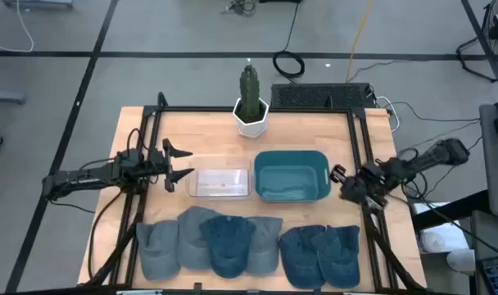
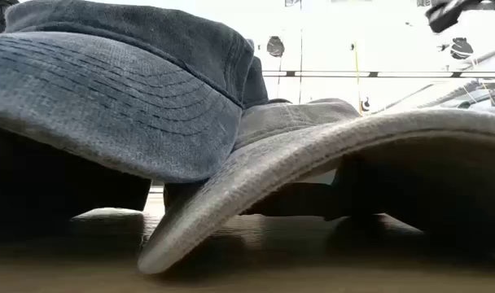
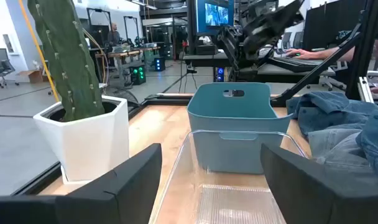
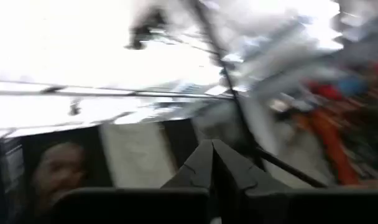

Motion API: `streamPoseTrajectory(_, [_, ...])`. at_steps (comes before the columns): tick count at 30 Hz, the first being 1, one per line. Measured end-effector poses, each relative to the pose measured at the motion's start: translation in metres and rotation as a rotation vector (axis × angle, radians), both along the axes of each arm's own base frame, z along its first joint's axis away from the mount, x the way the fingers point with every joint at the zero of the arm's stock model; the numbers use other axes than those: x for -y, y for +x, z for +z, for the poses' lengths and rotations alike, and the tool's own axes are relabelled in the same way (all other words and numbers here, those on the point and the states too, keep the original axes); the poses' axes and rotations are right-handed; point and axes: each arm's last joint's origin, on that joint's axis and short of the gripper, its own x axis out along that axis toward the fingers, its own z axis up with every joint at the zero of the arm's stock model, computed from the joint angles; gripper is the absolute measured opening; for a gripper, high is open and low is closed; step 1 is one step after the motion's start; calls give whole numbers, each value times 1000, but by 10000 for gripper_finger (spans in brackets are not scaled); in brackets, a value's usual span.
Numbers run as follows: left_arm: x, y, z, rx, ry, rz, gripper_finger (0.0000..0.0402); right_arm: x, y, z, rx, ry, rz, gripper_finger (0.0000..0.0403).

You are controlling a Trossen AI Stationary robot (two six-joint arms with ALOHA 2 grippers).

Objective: Pick & Place hat
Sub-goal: Put the right blue cap into the transparent bin

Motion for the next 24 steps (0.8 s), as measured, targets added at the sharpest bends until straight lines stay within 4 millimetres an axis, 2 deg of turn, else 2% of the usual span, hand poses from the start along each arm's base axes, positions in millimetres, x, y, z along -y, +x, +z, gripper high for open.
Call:
streamPoseTrajectory(3, [0,0,0,0,0,0,280,-15,-1,14,166,-95,67,0])
streamPoseTrajectory(6, [0,0,0,0,0,0,280,-38,10,30,213,-229,89,0])
streamPoseTrajectory(9, [0,0,0,0,0,0,280,-65,31,46,131,-333,0,0])
streamPoseTrajectory(12, [0,0,0,-1,0,0,280,-86,59,57,-206,-428,-222,7])
streamPoseTrajectory(14, [0,0,0,-1,0,0,280,-94,73,67,-492,-518,-364,25])
streamPoseTrajectory(16, [0,0,0,-2,0,1,280,-97,81,71,-772,-553,-432,56])
streamPoseTrajectory(20, [0,0,-1,-6,-1,1,280,-107,91,79,-1147,-491,-413,137])
streamPoseTrajectory(22, [0,0,-1,-5,-1,1,280,-113,93,86,-1290,-418,-320,178])
streamPoseTrajectory(24, [0,0,-1,-7,-1,1,280,-115,92,83,-1477,-339,-237,210])
